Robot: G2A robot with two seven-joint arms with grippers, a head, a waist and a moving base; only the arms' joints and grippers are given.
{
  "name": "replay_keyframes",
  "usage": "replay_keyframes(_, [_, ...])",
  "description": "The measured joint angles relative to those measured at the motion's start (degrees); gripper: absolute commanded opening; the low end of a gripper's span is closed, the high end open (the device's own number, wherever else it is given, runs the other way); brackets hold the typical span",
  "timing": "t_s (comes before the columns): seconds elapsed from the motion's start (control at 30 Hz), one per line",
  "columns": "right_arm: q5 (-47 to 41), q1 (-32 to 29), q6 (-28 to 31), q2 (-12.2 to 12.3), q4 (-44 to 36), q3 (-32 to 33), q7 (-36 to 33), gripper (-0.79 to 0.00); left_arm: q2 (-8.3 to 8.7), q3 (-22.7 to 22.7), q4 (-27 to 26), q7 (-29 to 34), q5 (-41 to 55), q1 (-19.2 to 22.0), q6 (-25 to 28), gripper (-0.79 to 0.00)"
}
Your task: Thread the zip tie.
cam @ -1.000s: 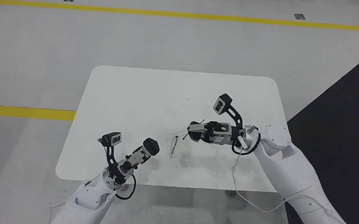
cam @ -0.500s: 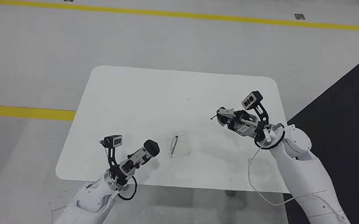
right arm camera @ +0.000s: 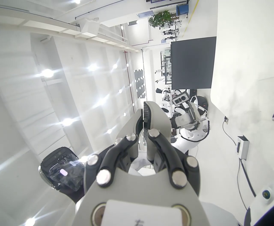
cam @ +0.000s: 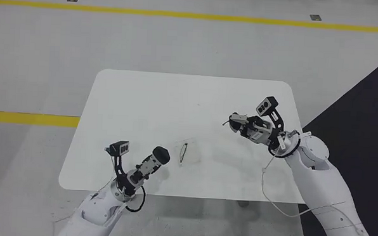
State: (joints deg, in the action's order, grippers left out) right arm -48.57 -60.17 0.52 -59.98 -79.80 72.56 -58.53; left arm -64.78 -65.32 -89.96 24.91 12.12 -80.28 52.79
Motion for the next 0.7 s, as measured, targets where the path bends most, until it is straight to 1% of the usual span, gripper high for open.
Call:
replay_keyframes(0.03, [0.0,0.0,0.0,0.0,0.0,0.0,0.0,-0.785,-0.31,0.68,-1.71,-1.35,-5.08,0.19,-1.07,0.0])
replay_keyframes(0.1, [0.0,0.0,0.0,0.0,0.0,0.0,0.0,-0.785,-0.96,2.41,-3.87,-3.3,-11.59,1.23,-3.58,0.0])
replay_keyframes(0.13, [0.0,0.0,0.0,0.0,0.0,0.0,0.0,-0.785,-1.51,4.15,-4.8,-4.37,-14.95,2.38,-4.95,0.0])
replay_keyframes(0.2, [0.0,0.0,0.0,0.0,0.0,0.0,0.0,-0.785,-2.36,6.6,-4.51,-6.7,-18.61,4.44,-5.98,0.0])
replay_keyframes(0.27, [0.0,0.0,0.0,0.0,0.0,0.0,0.0,-0.785,-2.68,7.58,-3.85,-8.81,-19.43,5.17,-6.19,0.0])
replay_keyframes(0.6, [0.0,0.0,0.0,0.0,0.0,0.0,0.0,-0.785,-2.63,7.4,-3.87,-8.0,-19.18,5.06,-6.15,0.0])
replay_keyframes(0.63, [0.0,0.0,0.0,0.0,0.0,0.0,0.0,-0.785,-2.68,7.59,-4.1,-7.75,-19.85,5.2,-6.83,0.0])
replay_keyframes(0.7, [0.0,0.0,0.0,0.0,0.0,0.0,0.0,-0.785,-2.96,8.44,-5.65,-7.25,-23.0,6.17,-10.37,0.0])
